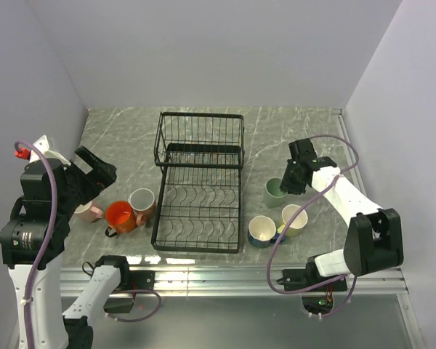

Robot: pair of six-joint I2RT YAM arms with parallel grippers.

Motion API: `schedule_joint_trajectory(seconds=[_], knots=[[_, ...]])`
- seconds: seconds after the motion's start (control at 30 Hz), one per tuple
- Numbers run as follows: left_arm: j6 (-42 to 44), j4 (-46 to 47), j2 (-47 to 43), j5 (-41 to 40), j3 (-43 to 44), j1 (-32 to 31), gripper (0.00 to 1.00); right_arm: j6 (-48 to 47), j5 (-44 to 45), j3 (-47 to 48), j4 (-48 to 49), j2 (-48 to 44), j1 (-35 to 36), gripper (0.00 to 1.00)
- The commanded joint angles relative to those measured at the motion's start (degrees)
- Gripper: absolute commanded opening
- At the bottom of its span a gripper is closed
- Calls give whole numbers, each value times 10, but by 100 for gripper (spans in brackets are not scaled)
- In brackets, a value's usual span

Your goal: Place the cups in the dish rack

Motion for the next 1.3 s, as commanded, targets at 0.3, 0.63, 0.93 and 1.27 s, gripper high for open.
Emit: schedule_joint_trajectory(seconds=[0.3,0.63,0.93,1.27], knots=[[-5,-41,15,-113,95,-2,98,3,71,138,-65,-36,7,0],[3,52,89,44,211,-2,99,93,-24,537,-178,-20,0,0],[-163,478,88,414,80,-2,99,417,-480,320,376,-130,8,0],[-281,652,95,471,-16,-71,99,518,-519,208,566,-143,64,0]])
